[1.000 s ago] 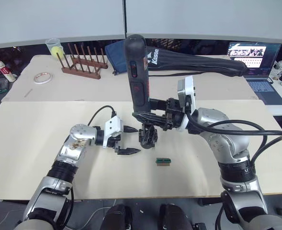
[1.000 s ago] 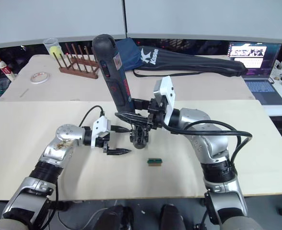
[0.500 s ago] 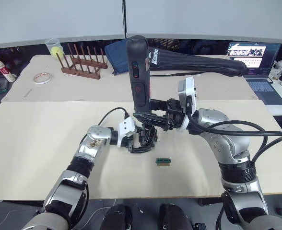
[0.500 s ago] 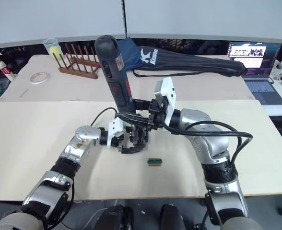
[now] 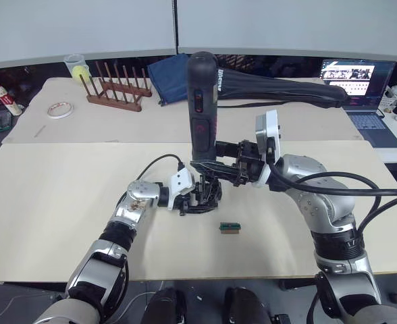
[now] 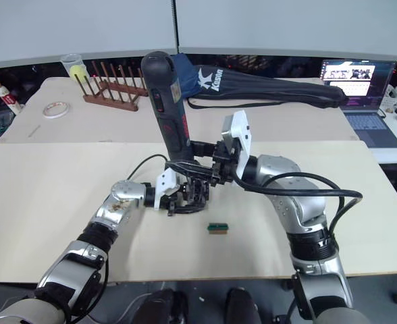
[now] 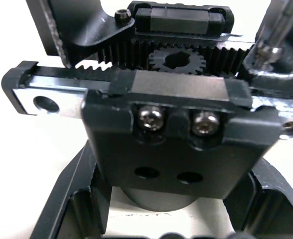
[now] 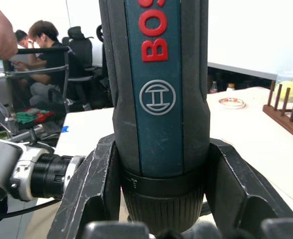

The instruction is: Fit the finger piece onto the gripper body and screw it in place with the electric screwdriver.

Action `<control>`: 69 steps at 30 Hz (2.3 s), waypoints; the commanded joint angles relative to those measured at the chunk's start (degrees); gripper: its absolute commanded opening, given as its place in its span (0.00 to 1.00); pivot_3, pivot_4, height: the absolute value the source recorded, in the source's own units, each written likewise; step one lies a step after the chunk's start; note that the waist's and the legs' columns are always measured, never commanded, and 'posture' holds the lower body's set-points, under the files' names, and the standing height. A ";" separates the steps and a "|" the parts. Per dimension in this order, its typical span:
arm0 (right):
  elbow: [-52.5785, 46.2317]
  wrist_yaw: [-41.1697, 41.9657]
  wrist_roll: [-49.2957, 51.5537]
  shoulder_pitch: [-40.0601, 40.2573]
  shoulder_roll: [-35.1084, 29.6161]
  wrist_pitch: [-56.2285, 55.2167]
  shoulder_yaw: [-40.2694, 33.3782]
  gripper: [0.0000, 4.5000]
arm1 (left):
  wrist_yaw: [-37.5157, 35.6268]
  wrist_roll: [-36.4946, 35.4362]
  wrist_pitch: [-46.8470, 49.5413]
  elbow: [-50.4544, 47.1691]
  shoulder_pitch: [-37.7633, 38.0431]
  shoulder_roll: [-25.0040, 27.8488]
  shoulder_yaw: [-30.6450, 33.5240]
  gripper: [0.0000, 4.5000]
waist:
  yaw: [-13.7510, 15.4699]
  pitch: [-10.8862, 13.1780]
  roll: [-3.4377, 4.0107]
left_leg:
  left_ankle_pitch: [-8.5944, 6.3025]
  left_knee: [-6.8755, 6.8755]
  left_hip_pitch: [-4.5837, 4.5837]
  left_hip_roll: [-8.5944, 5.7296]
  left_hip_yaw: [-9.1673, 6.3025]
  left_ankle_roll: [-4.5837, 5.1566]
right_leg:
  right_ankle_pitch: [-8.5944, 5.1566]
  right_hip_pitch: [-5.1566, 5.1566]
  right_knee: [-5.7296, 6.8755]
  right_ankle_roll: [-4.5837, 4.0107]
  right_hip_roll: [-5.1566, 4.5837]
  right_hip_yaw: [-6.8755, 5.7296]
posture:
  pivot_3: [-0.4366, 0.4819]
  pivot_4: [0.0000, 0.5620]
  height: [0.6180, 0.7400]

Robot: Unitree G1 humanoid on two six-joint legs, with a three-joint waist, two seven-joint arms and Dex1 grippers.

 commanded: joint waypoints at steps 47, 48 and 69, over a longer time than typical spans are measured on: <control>15.06 7.80 -8.72 -0.24 -4.86 -2.52 10.43 0.43 | -1.13 0.83 -1.95 2.45 -3.54 0.11 1.64 0.52 | -0.14 -0.92 -0.55 | -0.25 -0.03 0.23 0.08 -0.07 0.38 | -0.01 0.17 0.02 -0.07 -0.06 -0.04 | 0.48 0.27 1.00; 15.01 7.81 -8.76 -0.25 -4.92 -2.68 10.44 0.43 | -1.12 0.84 -1.97 2.45 -3.53 0.05 1.62 0.52 | -0.14 -0.92 -0.55 | -0.25 -0.03 0.23 0.08 -0.07 0.38 | -0.01 0.17 0.02 -0.07 -0.06 -0.04 | 0.48 0.27 1.00; -0.84 5.30 3.03 -4.87 -0.46 -8.91 -1.89 0.43 | -1.13 1.88 -3.42 3.24 -1.64 0.25 0.72 0.52 | -0.04 -0.73 -0.55 | -0.03 0.04 -0.55 -0.02 0.01 0.07 | 0.03 -0.58 0.06 0.00 -0.18 -0.08 | 0.48 0.27 1.00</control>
